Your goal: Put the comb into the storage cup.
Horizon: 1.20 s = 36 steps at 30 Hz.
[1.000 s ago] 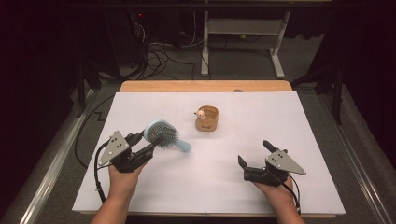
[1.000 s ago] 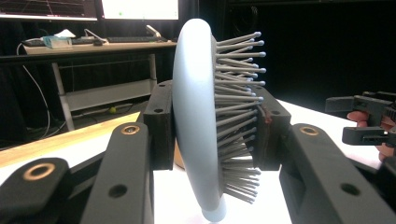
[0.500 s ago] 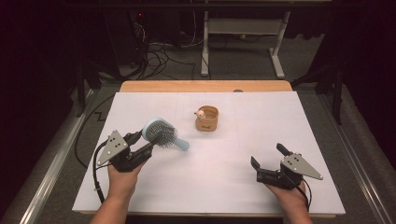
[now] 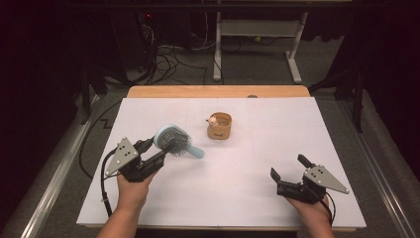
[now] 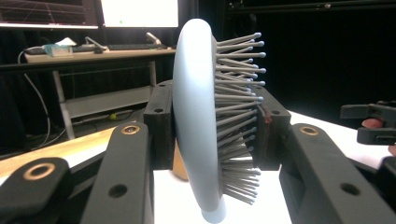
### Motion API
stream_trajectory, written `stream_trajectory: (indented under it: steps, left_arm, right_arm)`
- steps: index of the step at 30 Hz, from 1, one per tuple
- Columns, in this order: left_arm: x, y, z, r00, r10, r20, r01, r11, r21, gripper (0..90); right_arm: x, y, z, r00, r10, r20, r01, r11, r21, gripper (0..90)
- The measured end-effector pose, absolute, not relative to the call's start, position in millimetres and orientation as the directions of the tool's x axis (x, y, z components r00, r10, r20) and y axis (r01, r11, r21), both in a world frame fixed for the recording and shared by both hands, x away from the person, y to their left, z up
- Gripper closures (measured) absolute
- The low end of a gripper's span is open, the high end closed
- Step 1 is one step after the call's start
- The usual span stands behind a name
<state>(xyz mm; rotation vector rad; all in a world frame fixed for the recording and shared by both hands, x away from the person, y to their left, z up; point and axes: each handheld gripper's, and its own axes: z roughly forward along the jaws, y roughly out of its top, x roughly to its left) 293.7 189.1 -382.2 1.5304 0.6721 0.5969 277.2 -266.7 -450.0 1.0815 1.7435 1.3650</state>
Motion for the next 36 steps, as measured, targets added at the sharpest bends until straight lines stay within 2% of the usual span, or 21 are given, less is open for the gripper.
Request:
stream_trajectory:
  steps: [36]
  left_arm:
    - [325.6, 155.0, -345.7, 0.698, 0.715, -0.022, 0.046, -0.014, 0.999, 59.1]
  right_arm:
    - [280.0, -265.0, -451.4, -0.449, 0.894, -0.006, 0.201, 0.108, 0.974, 0.0]
